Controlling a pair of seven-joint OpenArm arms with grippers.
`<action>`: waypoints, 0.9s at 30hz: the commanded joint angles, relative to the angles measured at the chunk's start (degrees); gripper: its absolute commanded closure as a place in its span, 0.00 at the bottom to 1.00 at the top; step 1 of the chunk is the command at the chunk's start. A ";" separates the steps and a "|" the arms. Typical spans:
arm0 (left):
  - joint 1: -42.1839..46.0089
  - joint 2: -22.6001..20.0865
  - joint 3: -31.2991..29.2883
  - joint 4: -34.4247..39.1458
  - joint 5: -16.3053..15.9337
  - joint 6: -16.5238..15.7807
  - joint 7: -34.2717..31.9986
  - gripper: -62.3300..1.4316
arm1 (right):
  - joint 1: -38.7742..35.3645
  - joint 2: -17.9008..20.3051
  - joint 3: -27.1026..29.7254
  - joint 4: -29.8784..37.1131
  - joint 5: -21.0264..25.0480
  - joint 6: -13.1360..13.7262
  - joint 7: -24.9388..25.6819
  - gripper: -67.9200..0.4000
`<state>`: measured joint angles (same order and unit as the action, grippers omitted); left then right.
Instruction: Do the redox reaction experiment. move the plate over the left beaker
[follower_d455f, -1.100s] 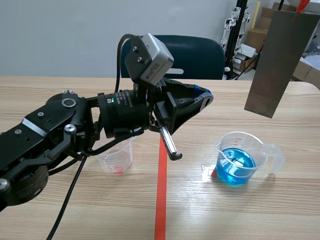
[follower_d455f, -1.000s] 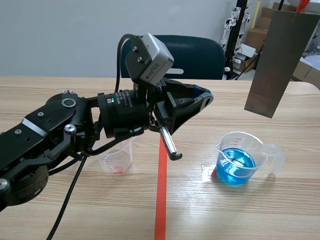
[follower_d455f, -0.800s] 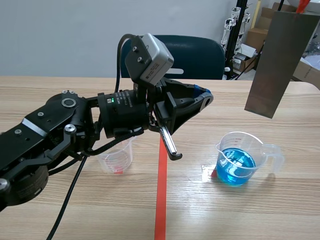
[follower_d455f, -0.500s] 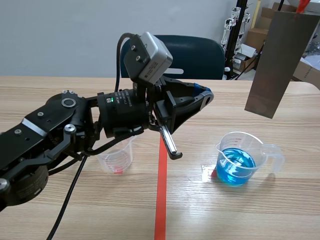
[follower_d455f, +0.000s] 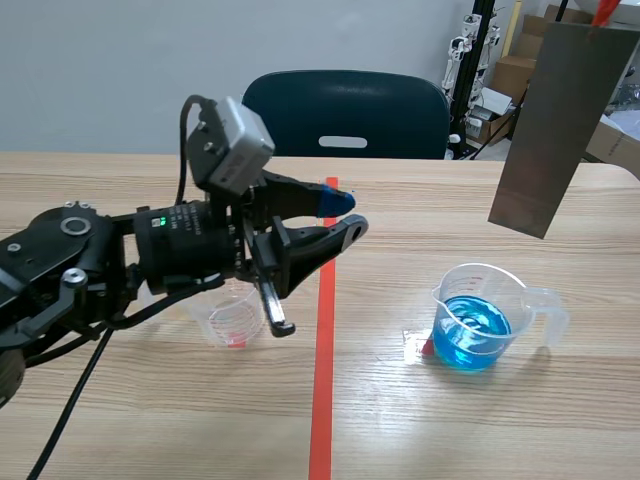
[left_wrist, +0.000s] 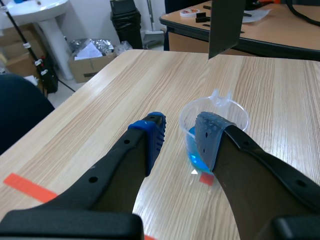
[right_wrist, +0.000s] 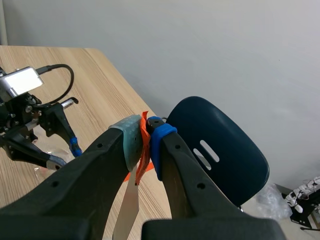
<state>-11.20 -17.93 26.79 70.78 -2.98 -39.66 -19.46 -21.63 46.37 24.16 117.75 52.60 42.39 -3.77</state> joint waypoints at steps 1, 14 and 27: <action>1.84 -1.99 -1.92 1.97 -0.87 -0.22 -3.17 0.63 | 0.66 0.76 0.70 0.59 1.01 0.33 0.59 0.99; 19.58 -15.54 -10.73 9.20 -1.07 -0.22 -19.02 0.32 | 0.92 2.84 -1.79 0.59 0.92 0.26 2.29 0.99; 41.35 -24.50 -24.11 11.89 -1.07 -0.22 -31.93 0.04 | 13.31 2.97 -16.74 0.59 -3.82 -7.17 2.16 0.99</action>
<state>29.67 -42.41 3.25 81.87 -3.20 -39.66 -50.13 -9.87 48.93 7.86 117.75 48.23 35.62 -2.70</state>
